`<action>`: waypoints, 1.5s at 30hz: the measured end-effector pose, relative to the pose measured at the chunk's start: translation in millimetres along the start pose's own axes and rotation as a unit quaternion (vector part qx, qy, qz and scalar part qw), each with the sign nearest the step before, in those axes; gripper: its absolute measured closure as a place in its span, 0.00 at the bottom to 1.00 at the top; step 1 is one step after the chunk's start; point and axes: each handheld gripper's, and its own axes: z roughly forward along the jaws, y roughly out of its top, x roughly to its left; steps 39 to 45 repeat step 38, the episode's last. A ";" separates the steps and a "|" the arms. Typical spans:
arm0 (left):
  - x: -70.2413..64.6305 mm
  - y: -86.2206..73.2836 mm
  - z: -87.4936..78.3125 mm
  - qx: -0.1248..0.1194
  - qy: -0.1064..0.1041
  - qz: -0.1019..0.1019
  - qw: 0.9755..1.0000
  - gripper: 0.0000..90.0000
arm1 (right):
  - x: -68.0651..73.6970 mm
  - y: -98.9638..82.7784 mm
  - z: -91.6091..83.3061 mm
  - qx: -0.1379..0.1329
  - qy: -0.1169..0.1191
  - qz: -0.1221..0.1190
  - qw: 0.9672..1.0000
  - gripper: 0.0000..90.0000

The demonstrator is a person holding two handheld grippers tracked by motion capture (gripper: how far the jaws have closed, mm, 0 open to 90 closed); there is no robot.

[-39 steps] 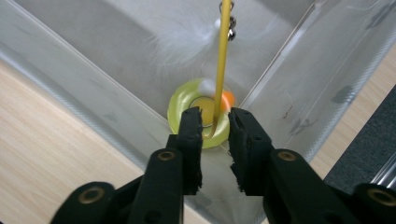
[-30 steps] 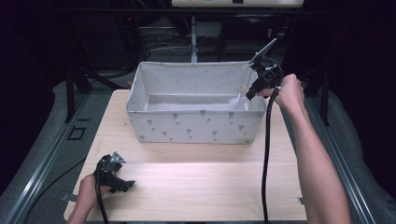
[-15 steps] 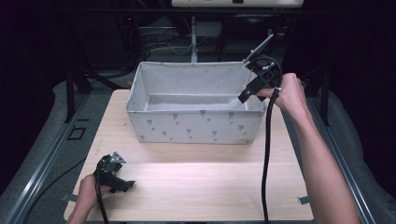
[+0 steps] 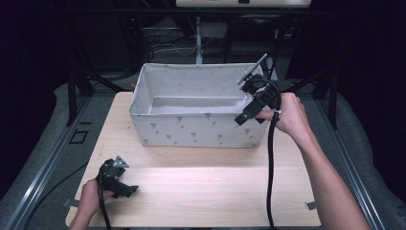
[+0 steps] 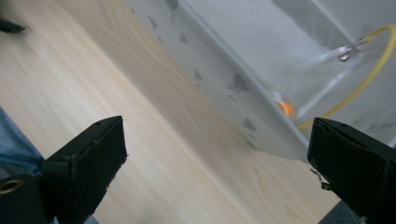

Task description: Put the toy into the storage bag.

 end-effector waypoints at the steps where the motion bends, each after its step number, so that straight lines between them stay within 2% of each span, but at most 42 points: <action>1: -0.1 0.1 -0.1 0.000 0.001 0.000 1.000 0.01 | 2.4 -1.9 1.6 0.002 0.001 -0.005 1.000 0.03; 15: -0.4 0.2 0.0 0.000 0.002 0.002 1.000 0.01 | 37.6 -35.5 36.1 0.010 0.014 -0.034 0.999 0.00; 26: -0.7 0.3 0.6 0.001 0.002 0.003 1.000 0.01 | 55.3 -74.4 85.4 0.015 0.040 -0.022 0.999 0.01; 29: -0.4 0.1 0.6 0.001 0.000 0.002 1.000 0.01 | 58.9 -81.8 96.3 0.008 0.029 -0.024 0.999 0.04; 30: -0.7 0.3 0.7 0.002 0.003 0.003 1.000 0.01 | 60.4 -83.8 99.7 0.004 0.025 -0.025 0.999 0.04; 32: -0.8 0.5 1.2 0.002 0.001 0.004 1.000 0.01 | 62.3 -84.0 106.6 0.026 0.022 -0.037 0.999 0.03; 38: -0.8 0.7 1.4 0.002 0.001 0.004 1.000 0.01 | 67.0 -88.1 122.3 0.047 0.023 -0.044 0.998 0.04; 45: -0.8 0.7 1.4 0.002 0.001 0.004 1.000 0.01 | 67.0 -88.1 122.3 0.047 0.023 -0.044 0.998 0.04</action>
